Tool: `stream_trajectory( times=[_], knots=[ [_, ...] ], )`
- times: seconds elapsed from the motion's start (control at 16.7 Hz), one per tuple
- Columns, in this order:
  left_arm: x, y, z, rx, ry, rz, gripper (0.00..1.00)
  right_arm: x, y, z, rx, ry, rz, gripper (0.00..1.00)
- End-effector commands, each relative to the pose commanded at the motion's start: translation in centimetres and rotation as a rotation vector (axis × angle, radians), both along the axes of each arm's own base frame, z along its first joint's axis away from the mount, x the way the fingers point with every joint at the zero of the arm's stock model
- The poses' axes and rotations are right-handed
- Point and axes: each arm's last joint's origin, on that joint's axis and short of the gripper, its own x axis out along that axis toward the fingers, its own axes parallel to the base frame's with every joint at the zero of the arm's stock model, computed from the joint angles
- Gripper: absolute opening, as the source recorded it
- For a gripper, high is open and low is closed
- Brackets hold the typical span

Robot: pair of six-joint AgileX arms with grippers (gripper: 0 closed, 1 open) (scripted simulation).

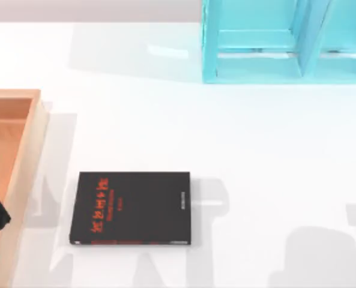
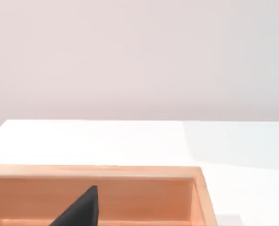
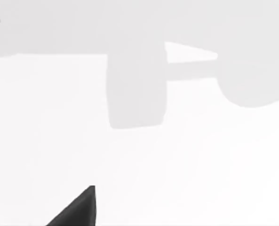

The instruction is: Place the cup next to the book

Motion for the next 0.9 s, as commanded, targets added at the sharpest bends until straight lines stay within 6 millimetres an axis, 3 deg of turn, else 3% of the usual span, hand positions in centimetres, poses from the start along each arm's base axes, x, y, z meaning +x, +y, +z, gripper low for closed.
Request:
stream_trajectory(
  times=[0.24, 0.54, 0.72, 0.9],
  knots=[
    [0.0, 0.0, 0.0, 0.000, 0.000, 0.000, 1.00, 1.3, -5.5, 0.3, -0.002, 0.165, 0.143, 1.00],
    [0.0, 0.0, 0.0, 0.000, 0.000, 0.000, 1.00, 0.4, -12.0, 1.6, -0.004, 0.243, 0.239, 1.00],
    [0.0, 0.0, 0.0, 0.000, 0.000, 0.000, 1.00, -0.7, -14.4, 2.4, -0.016, 0.253, 0.245, 1.00],
    [0.0, 0.0, 0.0, 0.000, 0.000, 0.000, 1.00, -1.1, -15.0, 2.7, -0.021, 0.255, 0.247, 1.00]
  ],
)
